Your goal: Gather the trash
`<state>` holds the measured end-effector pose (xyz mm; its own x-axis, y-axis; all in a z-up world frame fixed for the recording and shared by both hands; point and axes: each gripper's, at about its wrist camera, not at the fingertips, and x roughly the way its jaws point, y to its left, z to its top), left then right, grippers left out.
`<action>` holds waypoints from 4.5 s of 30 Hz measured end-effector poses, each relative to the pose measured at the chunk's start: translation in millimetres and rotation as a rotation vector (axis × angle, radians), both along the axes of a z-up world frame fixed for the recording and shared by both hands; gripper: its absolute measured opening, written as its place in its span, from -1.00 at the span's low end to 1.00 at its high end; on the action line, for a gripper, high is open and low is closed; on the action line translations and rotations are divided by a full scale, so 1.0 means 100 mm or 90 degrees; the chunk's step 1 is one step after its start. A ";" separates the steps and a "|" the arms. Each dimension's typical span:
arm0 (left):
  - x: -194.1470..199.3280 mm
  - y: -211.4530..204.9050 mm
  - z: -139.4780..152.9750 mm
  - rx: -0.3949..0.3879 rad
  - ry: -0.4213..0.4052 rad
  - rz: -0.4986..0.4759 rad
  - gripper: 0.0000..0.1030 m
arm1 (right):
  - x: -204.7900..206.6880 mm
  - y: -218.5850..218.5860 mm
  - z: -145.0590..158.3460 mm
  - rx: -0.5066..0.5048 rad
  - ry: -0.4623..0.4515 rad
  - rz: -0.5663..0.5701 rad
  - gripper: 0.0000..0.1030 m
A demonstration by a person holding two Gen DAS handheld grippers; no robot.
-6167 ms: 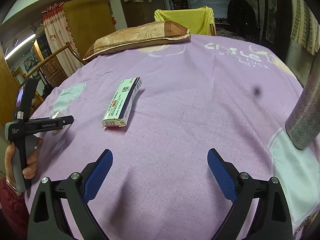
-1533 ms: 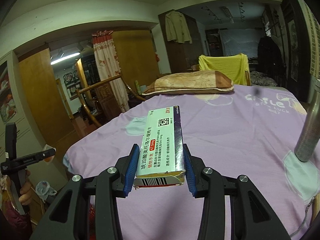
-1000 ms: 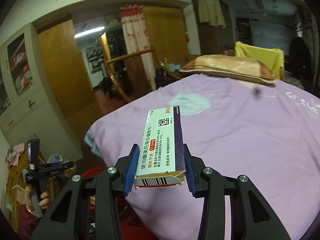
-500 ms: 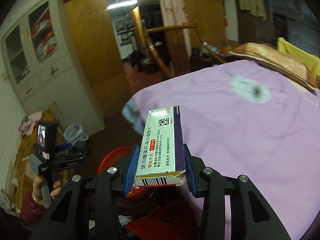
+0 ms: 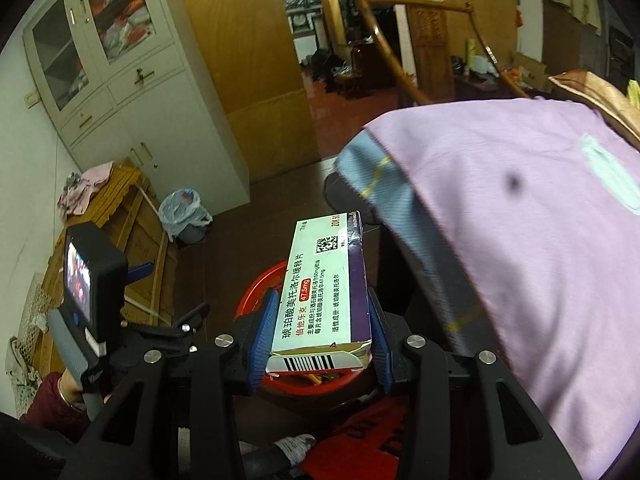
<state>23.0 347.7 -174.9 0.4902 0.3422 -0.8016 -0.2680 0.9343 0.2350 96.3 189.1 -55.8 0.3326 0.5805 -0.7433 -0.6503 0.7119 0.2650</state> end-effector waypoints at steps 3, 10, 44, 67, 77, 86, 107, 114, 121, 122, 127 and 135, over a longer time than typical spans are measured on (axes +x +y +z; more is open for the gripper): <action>-0.04 0.09 -0.09 -0.020 0.011 0.009 0.87 | 0.03 0.13 -0.07 -0.008 0.007 0.010 -0.18; -0.09 0.17 -0.20 -0.048 0.020 0.035 0.87 | 0.10 0.36 -0.25 -0.026 0.023 0.024 -0.18; -0.17 -0.12 0.13 -0.002 -0.034 -0.001 0.87 | -0.08 0.17 -0.24 -0.054 -0.018 -0.004 0.33; -0.56 -0.74 0.87 0.051 -0.119 -0.063 0.87 | -0.66 -0.75 0.31 0.010 -0.065 -0.095 0.77; -0.47 -0.71 0.58 0.041 -0.081 -0.059 0.87 | -0.66 -0.49 -0.16 -0.048 -0.020 -0.081 0.78; -0.46 -0.56 0.44 0.025 -0.065 -0.037 0.87 | -0.71 -0.32 -0.31 -0.086 -0.025 -0.067 0.78; -0.44 -0.61 0.44 0.025 -0.063 -0.045 0.87 | -0.75 -0.33 -0.32 -0.090 -0.019 -0.053 0.78; -0.44 -0.61 0.43 0.024 -0.062 -0.045 0.87 | -0.74 -0.33 -0.32 -0.089 -0.014 -0.054 0.78; -0.44 -0.61 0.43 0.025 -0.064 -0.046 0.87 | -0.75 -0.33 -0.32 -0.089 -0.014 -0.054 0.78; -0.44 -0.61 0.44 0.025 -0.063 -0.045 0.87 | -0.75 -0.33 -0.33 -0.089 -0.013 -0.054 0.78; -0.44 -0.61 0.43 0.025 -0.063 -0.043 0.87 | -0.75 -0.33 -0.33 -0.090 -0.013 -0.053 0.78; -0.41 -0.57 0.43 0.020 -0.058 -0.034 0.87 | -0.75 -0.33 -0.33 -0.089 -0.012 -0.054 0.78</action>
